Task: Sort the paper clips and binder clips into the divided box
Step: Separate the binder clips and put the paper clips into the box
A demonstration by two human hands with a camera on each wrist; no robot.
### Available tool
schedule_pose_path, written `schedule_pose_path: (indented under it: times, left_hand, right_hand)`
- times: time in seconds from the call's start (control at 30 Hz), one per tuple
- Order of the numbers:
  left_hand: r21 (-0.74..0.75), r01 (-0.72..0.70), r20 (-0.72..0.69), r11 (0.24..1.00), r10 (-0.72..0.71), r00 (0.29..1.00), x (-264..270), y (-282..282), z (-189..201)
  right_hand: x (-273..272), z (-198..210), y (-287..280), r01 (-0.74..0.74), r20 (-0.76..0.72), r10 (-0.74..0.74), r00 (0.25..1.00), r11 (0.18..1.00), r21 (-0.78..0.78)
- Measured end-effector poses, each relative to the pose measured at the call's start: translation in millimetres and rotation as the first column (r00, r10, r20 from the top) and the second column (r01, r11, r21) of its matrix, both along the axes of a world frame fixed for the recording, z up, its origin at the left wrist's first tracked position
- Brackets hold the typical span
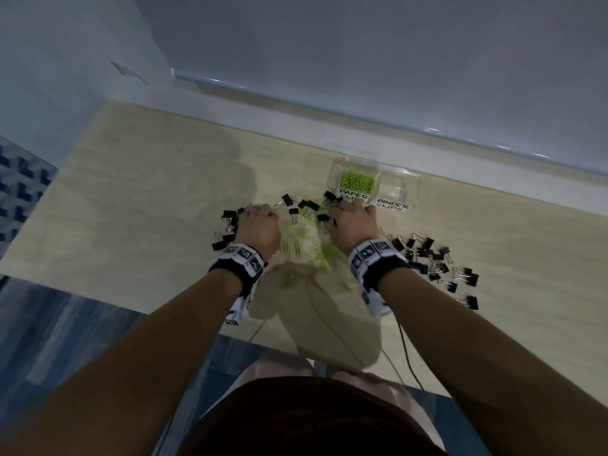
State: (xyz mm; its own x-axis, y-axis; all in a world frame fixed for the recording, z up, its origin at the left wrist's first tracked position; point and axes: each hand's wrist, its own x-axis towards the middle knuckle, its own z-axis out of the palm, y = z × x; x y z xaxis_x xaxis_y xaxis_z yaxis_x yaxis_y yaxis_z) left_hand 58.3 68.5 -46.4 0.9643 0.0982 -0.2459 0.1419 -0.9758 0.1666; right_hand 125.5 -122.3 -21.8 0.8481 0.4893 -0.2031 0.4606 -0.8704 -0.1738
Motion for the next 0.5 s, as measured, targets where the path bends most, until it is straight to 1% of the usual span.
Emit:
schedule_pose_path:
  times: [0.07, 0.13, 0.2, 0.27, 0.33, 0.37, 0.4, 0.43, 0.47, 0.5]
  left_hand:
    - [0.019, 0.035, 0.015, 0.999, -0.036, 0.999, -10.2, -16.3, -0.8]
    - [0.021, 0.099, -0.002, 0.995, -0.099, 0.995, -22.2, -28.8, -2.5]
    - [-0.035, 0.167, -0.012, 0.985, -0.167, 0.986, -31.4, -34.7, -4.5]
    - [-0.111, 0.210, -0.020, 0.971, -0.213, 0.977, -38.6, -35.6, -2.7]
    - [-0.154, 0.211, -0.096, 0.965, -0.227, 0.969, -44.3, -34.7, 1.6]
    - [-0.156, 0.214, -0.139, 0.964, -0.236, 0.962, -46.2, -33.7, 1.8]
    - [-0.154, 0.220, -0.164, 0.963, -0.245, 0.956, -47.5, -32.6, 0.8]
    - [-0.160, 0.225, -0.164, 0.961, -0.251, 0.954, -47.7, -31.6, -1.1]
    - [-0.179, 0.218, -0.152, 0.959, -0.246, 0.957, -47.6, -30.8, -4.6]
    - [-0.213, 0.197, -0.137, 0.957, -0.229, 0.964, -46.3, -30.5, -7.1]
  right_hand:
    - [6.1, -2.4, 17.1, 0.010, -0.041, -0.014, 0.999, 0.996, -0.090]
    - [11.3, -7.7, 26.2, 0.006, -0.056, -0.015, 0.998, 0.988, -0.155]
    - [14.2, -12.1, 28.7, -0.011, -0.058, 0.000, 0.998, 0.980, -0.198]
    - [15.8, -13.4, 27.0, -0.037, -0.055, 0.027, 0.998, 0.983, -0.182]
    - [17.7, -11.1, 21.8, -0.041, -0.082, 0.034, 0.996, 0.996, -0.079]
    - [18.9, -9.8, 17.2, -0.005, -0.117, 0.007, 0.993, 1.000, 0.024]
    - [19.5, -7.1, 11.3, 0.067, -0.162, -0.041, 0.986, 0.984, 0.163]
    - [19.7, -3.3, 3.8, 0.164, -0.218, -0.098, 0.971, 0.937, 0.309]
    - [20.2, -1.0, -6.2, 0.265, -0.274, -0.154, 0.949, 0.863, 0.431]
    - [19.9, 1.7, -17.2, 0.348, -0.311, -0.208, 0.927, 0.786, 0.511]
